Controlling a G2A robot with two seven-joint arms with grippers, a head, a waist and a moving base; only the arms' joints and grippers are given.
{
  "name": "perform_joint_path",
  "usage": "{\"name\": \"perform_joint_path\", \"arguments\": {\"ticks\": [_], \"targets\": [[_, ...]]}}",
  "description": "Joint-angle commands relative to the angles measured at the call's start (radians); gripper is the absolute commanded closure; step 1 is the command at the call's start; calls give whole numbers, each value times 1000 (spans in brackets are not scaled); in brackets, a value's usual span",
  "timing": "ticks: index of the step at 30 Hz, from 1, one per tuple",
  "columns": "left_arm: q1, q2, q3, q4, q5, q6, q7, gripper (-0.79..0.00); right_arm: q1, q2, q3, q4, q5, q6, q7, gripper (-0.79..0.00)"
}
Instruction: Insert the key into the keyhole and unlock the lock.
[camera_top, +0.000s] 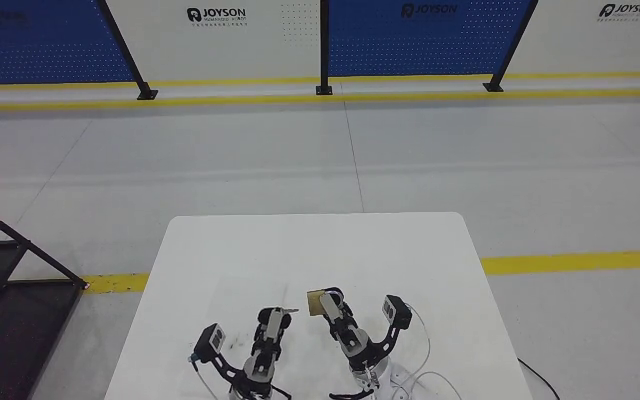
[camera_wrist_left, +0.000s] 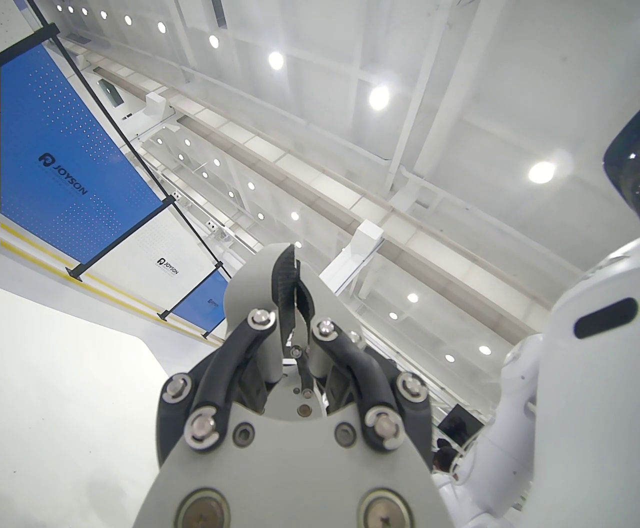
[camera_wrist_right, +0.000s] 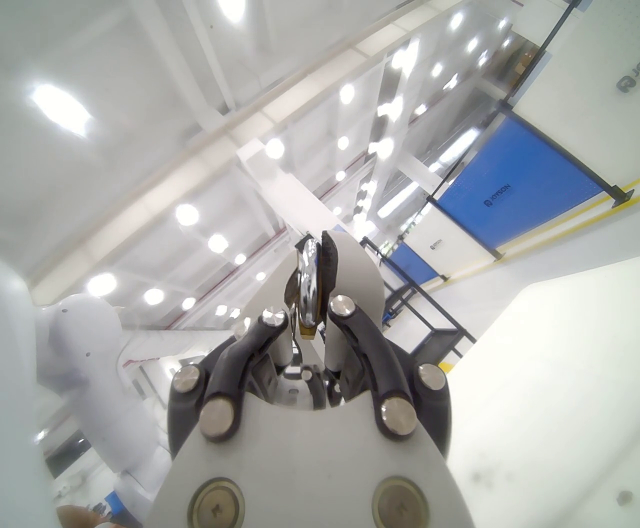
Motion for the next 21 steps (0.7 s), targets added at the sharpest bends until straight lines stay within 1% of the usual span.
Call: {"name": "perform_joint_path", "arguments": {"ticks": [1,10,21], "targets": [[-8,-5,5,11,9,8,7,0,0,0,0,0,0,0,0,0],[-33,-25,37,39,39,39,39,0,0,0,0,0,0,0,0,0],[-43,-40,38,58,45,51,51,0,0,0,0,0,0,0,0,0]]}}
